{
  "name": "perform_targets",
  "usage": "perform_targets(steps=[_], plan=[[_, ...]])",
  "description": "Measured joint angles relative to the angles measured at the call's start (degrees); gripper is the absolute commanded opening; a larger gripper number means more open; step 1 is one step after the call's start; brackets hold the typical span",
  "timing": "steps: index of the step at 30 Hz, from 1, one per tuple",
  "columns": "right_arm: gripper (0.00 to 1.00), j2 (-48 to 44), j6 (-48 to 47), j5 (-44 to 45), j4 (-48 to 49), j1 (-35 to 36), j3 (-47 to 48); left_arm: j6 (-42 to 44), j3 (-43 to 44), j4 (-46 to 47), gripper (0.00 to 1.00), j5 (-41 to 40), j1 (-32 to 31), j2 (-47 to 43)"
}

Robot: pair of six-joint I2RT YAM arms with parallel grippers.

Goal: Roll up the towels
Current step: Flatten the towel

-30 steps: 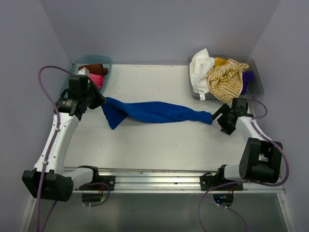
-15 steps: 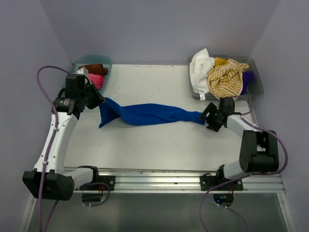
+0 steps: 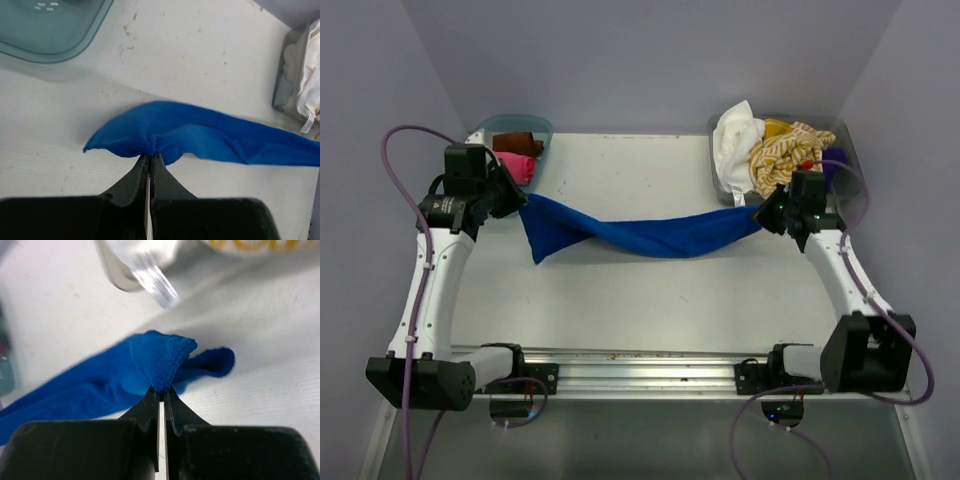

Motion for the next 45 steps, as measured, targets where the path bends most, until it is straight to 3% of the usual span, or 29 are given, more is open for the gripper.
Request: perform_targets(steps=[9, 16, 18, 19, 20, 22, 24, 27, 33, 36, 40, 45], plan=[[0.0, -22.51, -6.67, 6.27, -18.34, -0.02, 24.5, 1.95, 11.43, -3.21, 0.0, -7.23, 3.3, 0.15], [0.0, -26.29, -7.15, 9.03, -28.44, -0.02, 33.51, 2.05, 13.57, -3.34, 0.0, -9.16, 3.41, -0.24], [0.02, -25.14, -6.95, 10.36, -28.3, -0.02, 30.64, 2.16, 11.76, -2.38, 0.0, -8.22, 3.41, -0.02], [0.27, -23.87, -6.82, 10.95, -28.22, -0.02, 28.5, 2.32, 10.01, -1.38, 0.0, -7.26, 3.41, 0.17], [0.38, -21.88, -6.58, 11.67, -27.78, -0.04, 26.14, 2.38, 8.26, -0.44, 0.0, -6.12, 3.41, 0.55], [0.51, -15.52, -6.54, 12.28, -26.88, -0.42, 21.81, 2.56, 4.68, 1.38, 0.0, -3.39, 3.41, 2.29], [0.58, -6.25, -6.56, 12.31, -25.44, -0.55, 18.99, 2.78, 1.51, 2.56, 0.0, -0.87, 3.41, 4.85], [0.6, 0.39, -6.54, 11.61, -21.94, -0.68, 11.82, 2.91, -3.04, 3.3, 0.0, 1.86, 3.41, 8.35], [0.59, -6.03, -6.69, 9.94, -20.83, -0.68, 1.57, 3.32, -5.66, 4.13, 0.0, 3.45, 3.41, 8.48], [0.66, -8.72, -6.62, 8.09, -18.08, -0.46, -2.05, 3.32, -5.66, 5.03, 0.0, 4.17, 3.41, 8.2], [0.7, -7.89, -5.99, 5.88, -14.58, 2.03, -7.85, 3.34, -5.66, 5.25, 0.0, 4.85, 3.41, 8.2], [0.66, -4.42, -4.57, 4.22, -10.97, 4.28, -13.68, 3.34, -5.7, 5.29, 0.0, 5.35, 3.41, 8.02]])
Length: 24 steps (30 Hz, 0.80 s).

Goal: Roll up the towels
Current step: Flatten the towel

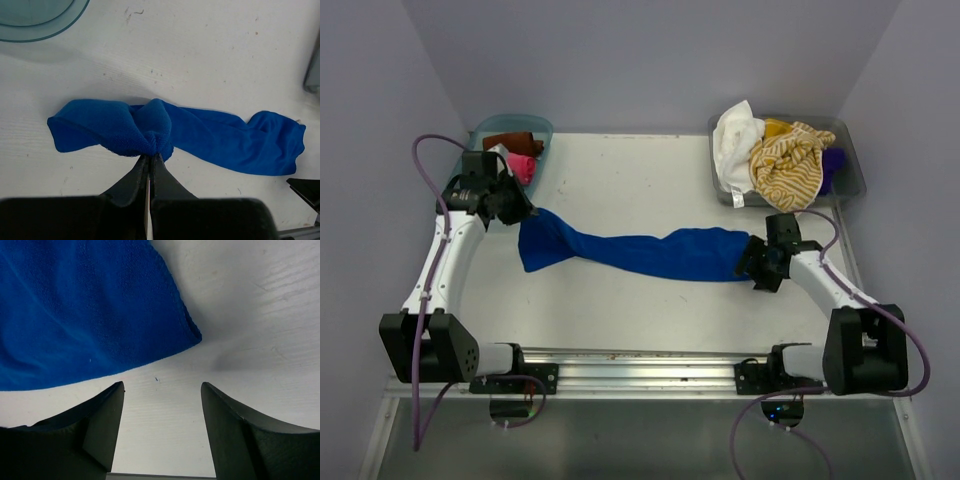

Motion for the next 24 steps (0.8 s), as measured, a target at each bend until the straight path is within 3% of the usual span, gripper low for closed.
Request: perform_targets(steps=[5, 7, 9, 10, 16, 24], plan=[[0.58, 3.21, 0.55, 0.11, 5.11, 0.2, -0.55, -0.02, -0.02, -0.02, 0.0, 0.17, 0.0, -0.68], [0.46, 5.05, 0.57, 0.31, 8.07, 0.2, -0.52, -0.02, -0.02, -0.04, 0.0, 0.2, 0.0, -0.83], [0.23, 7.85, 0.57, 0.59, 10.73, 0.2, -0.39, -0.02, -0.02, -0.02, 0.0, 0.2, 0.0, -0.9], [0.0, 9.46, 0.59, 1.18, 11.04, 0.2, 0.13, -0.02, -0.04, -0.04, 0.0, 0.2, 0.0, -0.92], [0.0, 8.68, 0.81, 2.08, 10.82, 0.24, 1.62, -0.07, -0.04, -0.07, 0.0, 0.17, 0.0, -1.38], [0.0, -16.11, 0.22, 5.86, -1.46, 0.24, 8.79, -0.55, 1.01, -0.39, 0.0, -1.27, 0.0, -3.19]])
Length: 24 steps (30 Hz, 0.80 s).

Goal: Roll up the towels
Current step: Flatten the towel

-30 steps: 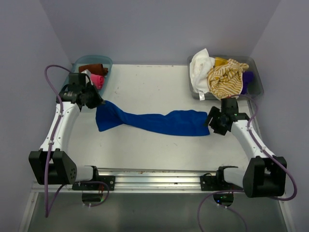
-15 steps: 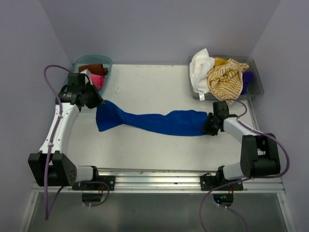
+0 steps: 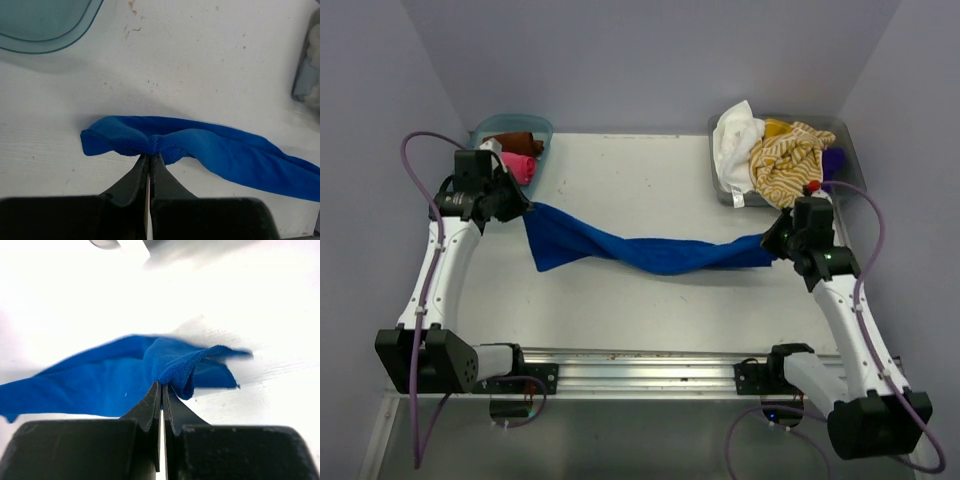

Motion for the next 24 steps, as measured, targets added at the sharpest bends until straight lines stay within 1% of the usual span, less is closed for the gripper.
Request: perform_targets(steps=[4, 7, 10, 13, 14, 15, 17, 19, 20, 21, 22, 24], plan=[[0.0, -6.99, -0.52, 1.73, -7.06, 0.0, 8.7, -0.2, 2.27, -0.31, 0.0, -0.9, 0.04, -0.59], [0.0, -9.27, -0.87, 2.86, -12.39, 0.0, 15.04, -0.22, 4.0, -0.35, 0.0, -1.27, 0.15, -1.81], [0.0, -9.29, -0.94, 3.3, -15.41, 0.0, 18.91, -0.22, 5.33, -0.2, 0.0, -1.7, 0.35, -2.62], [0.0, -5.35, -0.9, 3.87, -15.5, 0.0, 19.67, -0.26, 5.55, 0.46, 0.0, -2.16, 0.39, -1.79], [0.04, -3.28, -0.9, 4.13, -15.02, 0.0, 19.63, -0.37, 5.44, 0.76, 0.0, -2.25, 0.39, -0.94], [0.1, 0.48, -0.9, 4.66, -13.97, -0.02, 19.63, -0.59, 5.35, 1.14, 0.0, -2.38, 0.39, 0.04], [0.29, 8.85, -0.81, 5.01, -11.47, -0.52, 20.02, -1.16, 4.24, 2.78, 0.0, -2.69, 0.42, 2.75], [0.37, 18.27, -1.2, 4.9, -9.07, -1.22, 20.68, -1.53, 3.32, 3.08, 0.0, -2.71, 0.42, 5.05], [0.44, 22.43, -1.27, 4.61, -7.78, -1.57, 20.55, -1.53, 2.75, 3.23, 0.0, -2.67, 0.42, 6.25], [0.47, 25.33, -1.18, 4.15, -6.45, -1.77, 19.74, -1.53, 2.29, 3.17, 0.0, -2.64, 0.42, 7.06], [0.47, 26.73, -1.25, 3.39, -4.96, -1.97, 17.97, -1.51, 1.75, 3.26, 0.0, -2.64, 0.42, 7.61], [0.47, 25.86, -1.18, 2.49, -3.39, -1.99, 13.0, -1.51, 0.96, 3.28, 0.0, -2.6, 0.42, 7.74]])
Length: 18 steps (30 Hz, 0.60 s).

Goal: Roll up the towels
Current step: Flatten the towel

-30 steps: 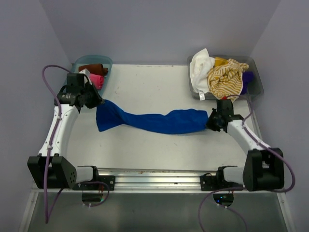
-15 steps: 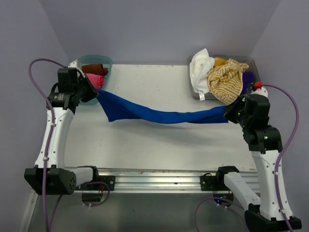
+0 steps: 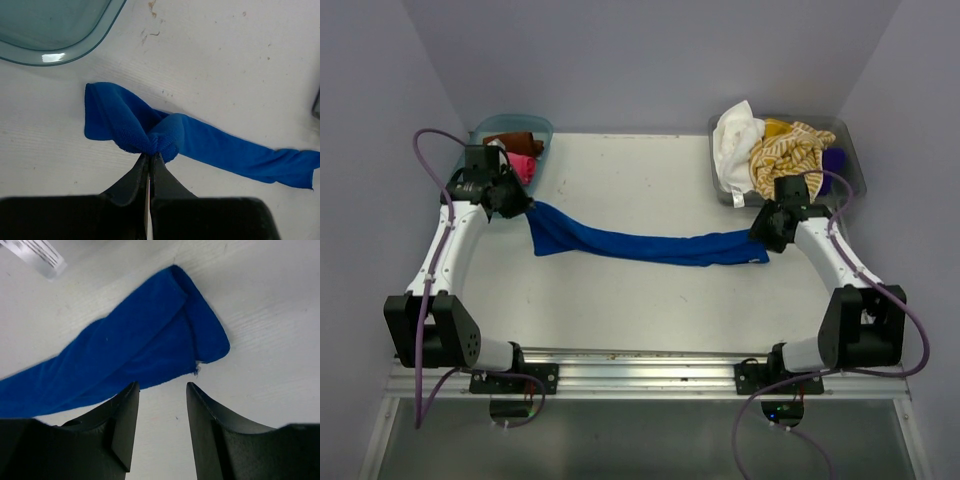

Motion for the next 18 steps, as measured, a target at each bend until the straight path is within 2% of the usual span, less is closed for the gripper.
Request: perform_targets(steps=[7, 9, 15, 18], plan=[[0.46, -2.67, 0.57, -2.73, 4.98, 0.0, -11.39, 0.02, -0.22, 0.83, 0.0, 0.37, 0.0, -0.07], [0.47, -1.88, 0.74, -2.95, 6.12, 0.0, -12.33, 0.02, -0.39, 0.94, 0.0, 0.52, 0.0, -0.07], [0.39, 2.16, 1.6, -3.82, 10.1, -0.02, -12.46, 0.02, -1.38, 1.05, 0.0, 0.81, 0.0, -0.09], [0.39, 3.34, 2.19, -4.13, 11.58, -0.02, -12.46, 0.02, -1.6, 1.14, 0.0, 0.83, 0.0, -0.11]])
